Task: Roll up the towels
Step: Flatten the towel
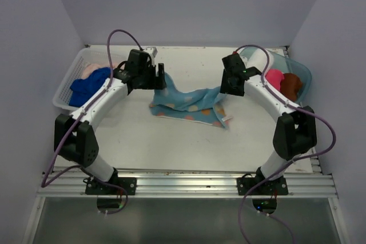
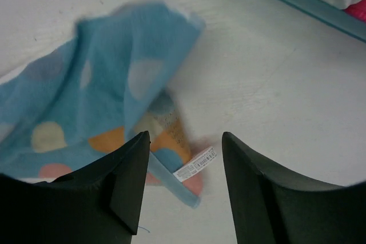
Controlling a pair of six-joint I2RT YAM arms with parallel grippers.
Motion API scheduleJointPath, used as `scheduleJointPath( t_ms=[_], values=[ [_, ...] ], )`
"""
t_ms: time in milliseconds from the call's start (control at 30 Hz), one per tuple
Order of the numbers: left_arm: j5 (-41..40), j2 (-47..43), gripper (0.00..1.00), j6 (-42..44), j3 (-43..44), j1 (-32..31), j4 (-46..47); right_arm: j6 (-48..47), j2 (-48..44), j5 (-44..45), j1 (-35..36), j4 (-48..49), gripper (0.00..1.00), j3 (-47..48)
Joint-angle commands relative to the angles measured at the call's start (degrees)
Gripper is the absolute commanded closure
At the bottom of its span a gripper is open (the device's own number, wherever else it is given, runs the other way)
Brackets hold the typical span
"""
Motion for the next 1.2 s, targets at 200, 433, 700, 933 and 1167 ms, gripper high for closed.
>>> scheduleJointPath(
  t_ms=[200,433,700,933,1167],
  values=[
    [-4.8,1.4,0.12,-5.4,-2.1,3.0,1.3,5.1,-11.4,-9.6,0.6,6.2,0.32,-18.5],
    [-10.1,-4.8,0.3,-8.8,-15.1,3.0,5.1,3.3,-10.9,-10.6,1.1,6.7,0.29,-24.0],
    [-13.8,-1.5,0.31,-10.9,-18.3,4.6,4.2,6.5,-8.6,-12.4,-1.2,8.2,0.31,-24.9],
    [-16.3,2.9,0.43,-11.8,-16.8,8.1,4.2,6.6,-11.8,-13.5,-2.8,7.9,0.31,-26.1],
    [-13.6,8.9,0.41,-12.8,-14.2,9.1,10.0,6.6,-12.8,-14.3,-3.1,7.3,0.32,-25.8]
  ],
)
